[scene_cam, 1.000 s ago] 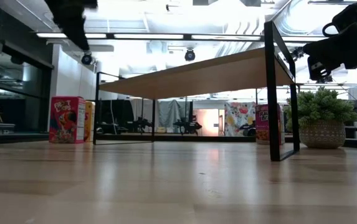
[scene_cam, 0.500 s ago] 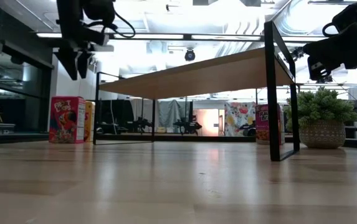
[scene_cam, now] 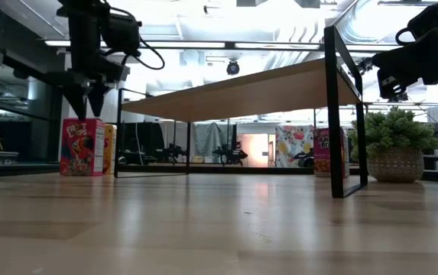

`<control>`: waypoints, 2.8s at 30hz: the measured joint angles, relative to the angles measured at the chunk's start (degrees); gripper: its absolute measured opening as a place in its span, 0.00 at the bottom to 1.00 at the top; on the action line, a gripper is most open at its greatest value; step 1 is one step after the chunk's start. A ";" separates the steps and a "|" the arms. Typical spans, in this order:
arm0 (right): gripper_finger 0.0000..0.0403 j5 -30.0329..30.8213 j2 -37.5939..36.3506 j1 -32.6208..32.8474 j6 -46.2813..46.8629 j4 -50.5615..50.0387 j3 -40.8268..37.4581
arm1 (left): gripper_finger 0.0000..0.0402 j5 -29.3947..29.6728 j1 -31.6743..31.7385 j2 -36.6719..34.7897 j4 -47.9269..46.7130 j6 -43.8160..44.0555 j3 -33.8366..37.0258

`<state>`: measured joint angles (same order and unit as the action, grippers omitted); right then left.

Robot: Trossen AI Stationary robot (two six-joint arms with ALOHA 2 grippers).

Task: Stack cereal on shelf
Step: Put the top red cereal box on the shelf

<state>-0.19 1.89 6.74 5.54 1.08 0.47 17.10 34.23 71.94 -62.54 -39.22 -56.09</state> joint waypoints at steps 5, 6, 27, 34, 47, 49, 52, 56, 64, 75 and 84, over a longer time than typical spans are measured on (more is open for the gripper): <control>0.00 0.00 0.01 0.01 0.00 0.01 0.00 | 0.65 0.11 0.99 -0.02 3.27 -0.48 0.12; 0.00 0.00 0.02 0.02 0.00 0.00 -0.01 | 0.65 0.11 1.46 -0.02 3.08 -0.44 0.12; 0.00 0.00 0.02 0.00 0.00 0.00 0.00 | 0.65 -4.15 7.07 9.89 0.46 1.71 0.12; 0.00 0.00 0.02 0.00 0.00 0.01 0.00 | 0.61 -4.15 7.07 13.94 0.37 4.04 0.12; 0.00 0.00 0.02 0.00 0.00 0.00 -0.02 | 0.28 -4.15 7.01 11.40 -0.81 3.65 -0.13; 0.00 0.00 0.02 0.00 0.00 0.00 0.00 | 0.29 -3.88 7.01 10.33 -1.37 4.21 -1.04; 0.00 0.00 0.02 0.00 0.00 0.00 -0.01 | 0.34 -2.94 6.96 8.58 -4.17 6.12 -3.70; 0.00 0.00 0.02 0.00 0.00 0.02 0.00 | 0.38 -1.75 6.32 6.57 -10.43 10.22 -9.50; 0.00 0.00 0.00 0.01 0.00 0.01 -0.01 | 0.36 13.18 0.39 4.92 -17.79 18.08 -26.94; 0.00 0.00 0.00 0.00 0.00 0.02 0.00 | 0.36 11.65 -14.25 19.58 -16.91 16.50 -51.76; 0.00 0.00 0.02 0.00 0.00 0.02 0.00 | 0.36 7.11 -18.67 38.02 -26.63 8.35 -69.66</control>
<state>-0.19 1.91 6.74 5.54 1.10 0.47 24.21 15.55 109.96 -89.17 -30.87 -125.74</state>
